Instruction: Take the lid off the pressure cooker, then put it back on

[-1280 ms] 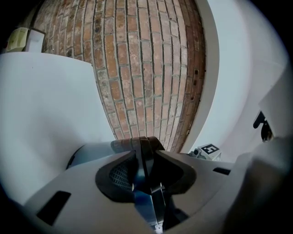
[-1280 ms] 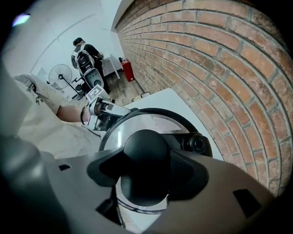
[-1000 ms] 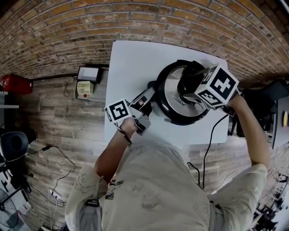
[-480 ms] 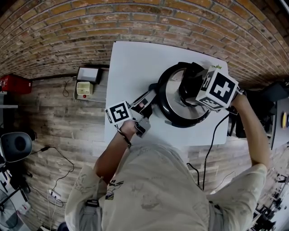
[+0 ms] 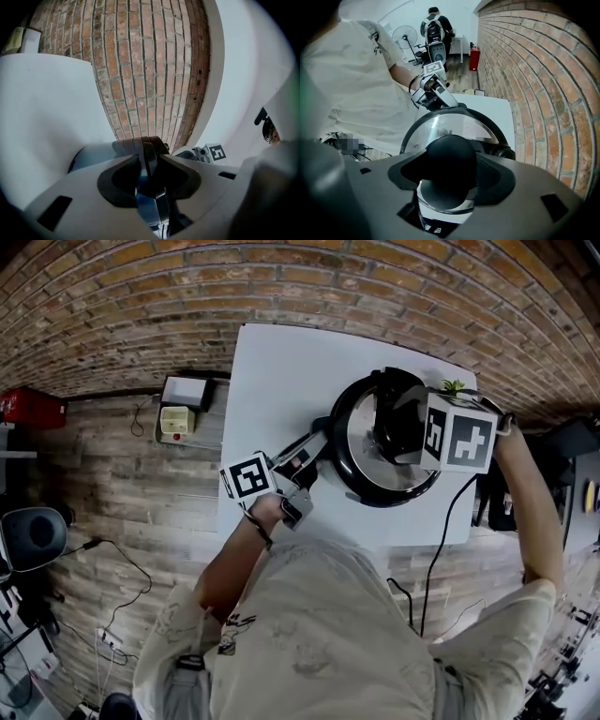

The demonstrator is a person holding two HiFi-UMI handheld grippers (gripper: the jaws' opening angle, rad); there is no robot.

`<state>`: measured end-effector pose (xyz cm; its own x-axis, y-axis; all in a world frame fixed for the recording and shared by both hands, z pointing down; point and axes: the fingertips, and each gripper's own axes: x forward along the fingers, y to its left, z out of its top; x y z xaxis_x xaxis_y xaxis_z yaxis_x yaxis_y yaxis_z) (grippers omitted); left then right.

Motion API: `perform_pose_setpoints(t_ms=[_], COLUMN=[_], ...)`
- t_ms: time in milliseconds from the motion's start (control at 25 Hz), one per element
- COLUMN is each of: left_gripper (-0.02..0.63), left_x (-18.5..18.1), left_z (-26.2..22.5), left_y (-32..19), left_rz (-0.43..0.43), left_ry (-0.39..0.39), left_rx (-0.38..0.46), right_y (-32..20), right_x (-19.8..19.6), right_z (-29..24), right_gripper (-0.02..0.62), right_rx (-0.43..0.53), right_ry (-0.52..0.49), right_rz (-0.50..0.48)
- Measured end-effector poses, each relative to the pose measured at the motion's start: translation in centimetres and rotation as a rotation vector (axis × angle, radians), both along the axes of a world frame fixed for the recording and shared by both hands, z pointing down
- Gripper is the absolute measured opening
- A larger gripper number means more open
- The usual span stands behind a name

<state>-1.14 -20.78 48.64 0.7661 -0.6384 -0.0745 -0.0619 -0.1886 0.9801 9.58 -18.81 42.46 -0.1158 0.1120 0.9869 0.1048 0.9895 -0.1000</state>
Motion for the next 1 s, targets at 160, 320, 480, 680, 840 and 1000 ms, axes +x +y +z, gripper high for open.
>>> perform_pose_setpoints(t_ms=[160,320,480,680,840,1000], left_gripper=[0.141,0.141,0.141,0.140,0.140,0.140], left_x=[0.06,-0.07,0.16,0.14,0.21,0.26], left_z=[-0.05,0.04,-0.07,-0.04,-0.14,-0.07], left_y=[0.35,0.25,0.42,0.29,0.26,0.29], left_rz=[-0.006,-0.003,0.002,0.019,0.032,0.034], left_ry=[0.027,0.006,0.050,0.037,0.037,0.051], left_rx=[-0.036,-0.013,-0.056,-0.051,-0.046,-0.061], right_y=[-0.36,-0.40,-0.24,-0.12,0.12,0.25], right_x=[-0.09,-0.08,-0.10,-0.05,-0.12,-0.15], right_z=[0.06,0.13,0.14,0.07,0.07,0.18], right_gripper=[0.311,0.313,0.313,0.318,0.323,0.325], right_rx=[0.002,0.007,0.008,0.019,0.035,0.048], right_ry=[0.030,0.047,0.046,0.061,0.068,0.087], right_rz=[-0.079,-0.103,-0.135,-0.218,-0.300,-0.367])
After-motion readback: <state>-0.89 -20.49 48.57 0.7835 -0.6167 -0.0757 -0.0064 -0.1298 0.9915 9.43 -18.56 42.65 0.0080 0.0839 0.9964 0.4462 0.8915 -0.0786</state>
